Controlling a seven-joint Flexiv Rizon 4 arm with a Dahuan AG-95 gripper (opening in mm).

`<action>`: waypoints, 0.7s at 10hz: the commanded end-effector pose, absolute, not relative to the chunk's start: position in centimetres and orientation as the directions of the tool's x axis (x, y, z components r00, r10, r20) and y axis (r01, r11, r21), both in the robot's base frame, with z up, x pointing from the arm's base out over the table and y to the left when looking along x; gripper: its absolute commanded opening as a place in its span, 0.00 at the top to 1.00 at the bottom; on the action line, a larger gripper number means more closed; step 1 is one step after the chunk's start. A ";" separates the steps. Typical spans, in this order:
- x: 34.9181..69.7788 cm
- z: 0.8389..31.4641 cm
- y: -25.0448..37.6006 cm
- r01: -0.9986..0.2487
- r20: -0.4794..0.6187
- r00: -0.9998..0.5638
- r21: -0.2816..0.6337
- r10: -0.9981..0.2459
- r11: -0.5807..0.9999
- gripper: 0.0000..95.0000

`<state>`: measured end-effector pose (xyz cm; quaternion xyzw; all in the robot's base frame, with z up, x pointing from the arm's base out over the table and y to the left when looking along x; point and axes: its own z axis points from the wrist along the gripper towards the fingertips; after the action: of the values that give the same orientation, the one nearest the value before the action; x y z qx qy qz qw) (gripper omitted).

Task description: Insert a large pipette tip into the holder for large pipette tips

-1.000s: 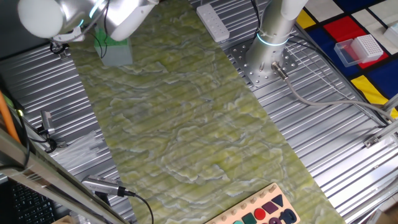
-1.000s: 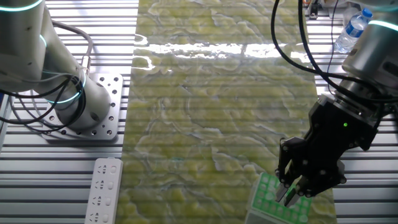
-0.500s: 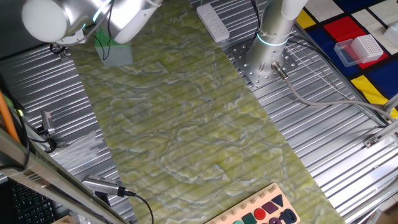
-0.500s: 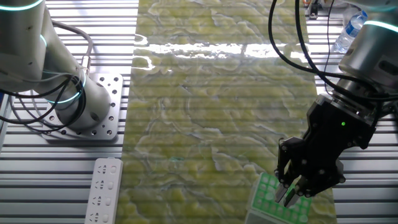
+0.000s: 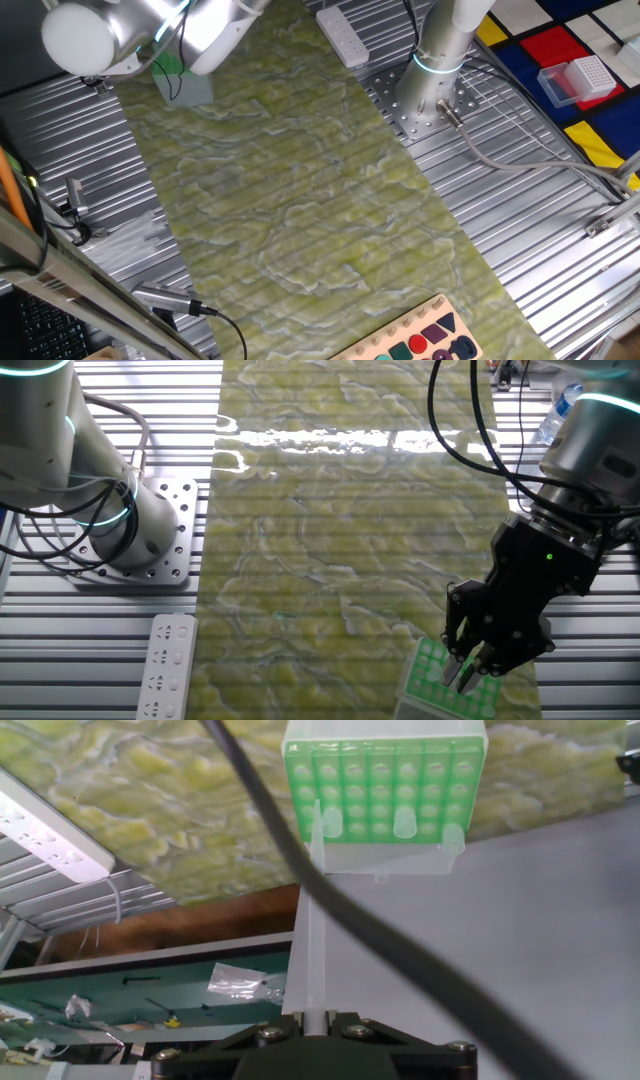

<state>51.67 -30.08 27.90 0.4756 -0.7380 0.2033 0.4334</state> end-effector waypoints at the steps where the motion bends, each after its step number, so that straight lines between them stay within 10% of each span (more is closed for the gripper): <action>1: 51.6 27.8 -30.1 -0.880 0.832 -0.174 0.109 -0.526 0.463 1.00; 7: 51.8 27.6 -30.2 -0.884 0.837 -0.173 0.100 -0.519 0.457 1.00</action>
<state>51.70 -30.21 27.51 0.4764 -0.7357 0.2117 0.4324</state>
